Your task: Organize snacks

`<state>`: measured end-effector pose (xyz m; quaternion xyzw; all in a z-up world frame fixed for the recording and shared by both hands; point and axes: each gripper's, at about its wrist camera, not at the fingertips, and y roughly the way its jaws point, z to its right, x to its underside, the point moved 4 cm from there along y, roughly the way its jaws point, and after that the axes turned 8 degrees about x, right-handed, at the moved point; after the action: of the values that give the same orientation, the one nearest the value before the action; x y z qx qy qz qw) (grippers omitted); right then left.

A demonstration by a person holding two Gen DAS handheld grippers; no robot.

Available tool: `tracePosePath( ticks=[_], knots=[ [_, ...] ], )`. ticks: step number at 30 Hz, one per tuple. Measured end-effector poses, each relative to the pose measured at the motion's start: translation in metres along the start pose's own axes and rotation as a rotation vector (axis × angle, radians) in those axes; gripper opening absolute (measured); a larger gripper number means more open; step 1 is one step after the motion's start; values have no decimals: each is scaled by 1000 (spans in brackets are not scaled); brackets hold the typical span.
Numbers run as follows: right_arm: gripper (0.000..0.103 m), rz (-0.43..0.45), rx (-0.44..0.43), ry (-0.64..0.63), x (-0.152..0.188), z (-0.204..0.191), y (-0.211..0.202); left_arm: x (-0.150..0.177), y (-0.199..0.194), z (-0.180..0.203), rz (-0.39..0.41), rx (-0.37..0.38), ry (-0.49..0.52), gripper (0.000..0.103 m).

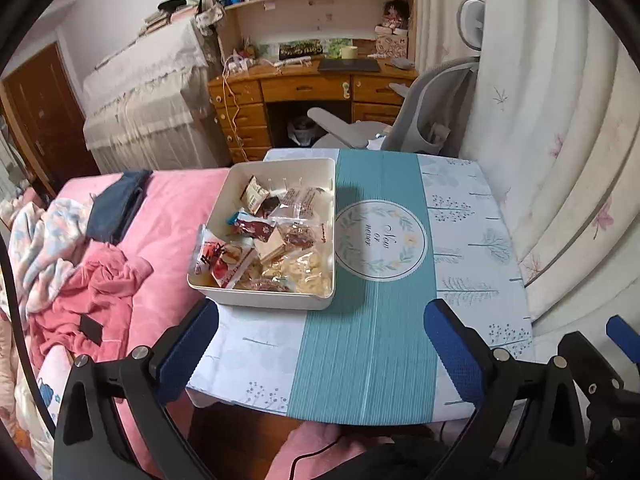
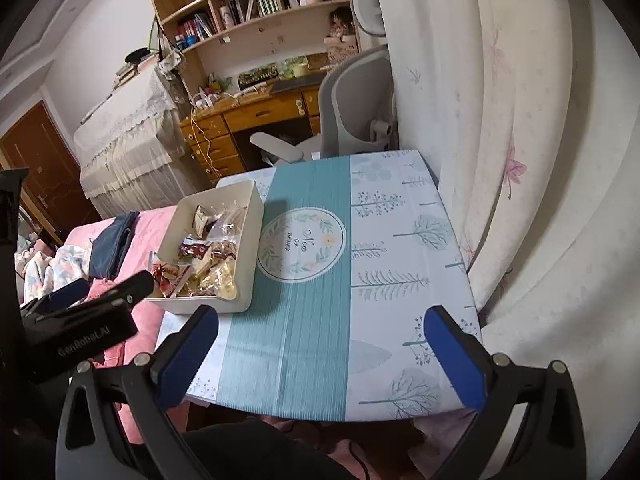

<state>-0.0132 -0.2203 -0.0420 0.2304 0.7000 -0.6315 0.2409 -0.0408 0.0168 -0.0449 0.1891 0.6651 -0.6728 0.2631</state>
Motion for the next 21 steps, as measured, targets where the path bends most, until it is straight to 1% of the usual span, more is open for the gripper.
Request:
tracePosePath(
  ticks=[4,10,21],
  knots=[
    [103,3,-5,-13,3,-2,0,5,-3,1,16,2,-6,102],
    [103,10,-4,-14,3,0,1,5,-7,6,49,10,-6,102],
    [103,-9,-7,-9,2,3,8,2,-3,9,33,3,-17,102]
  ],
)
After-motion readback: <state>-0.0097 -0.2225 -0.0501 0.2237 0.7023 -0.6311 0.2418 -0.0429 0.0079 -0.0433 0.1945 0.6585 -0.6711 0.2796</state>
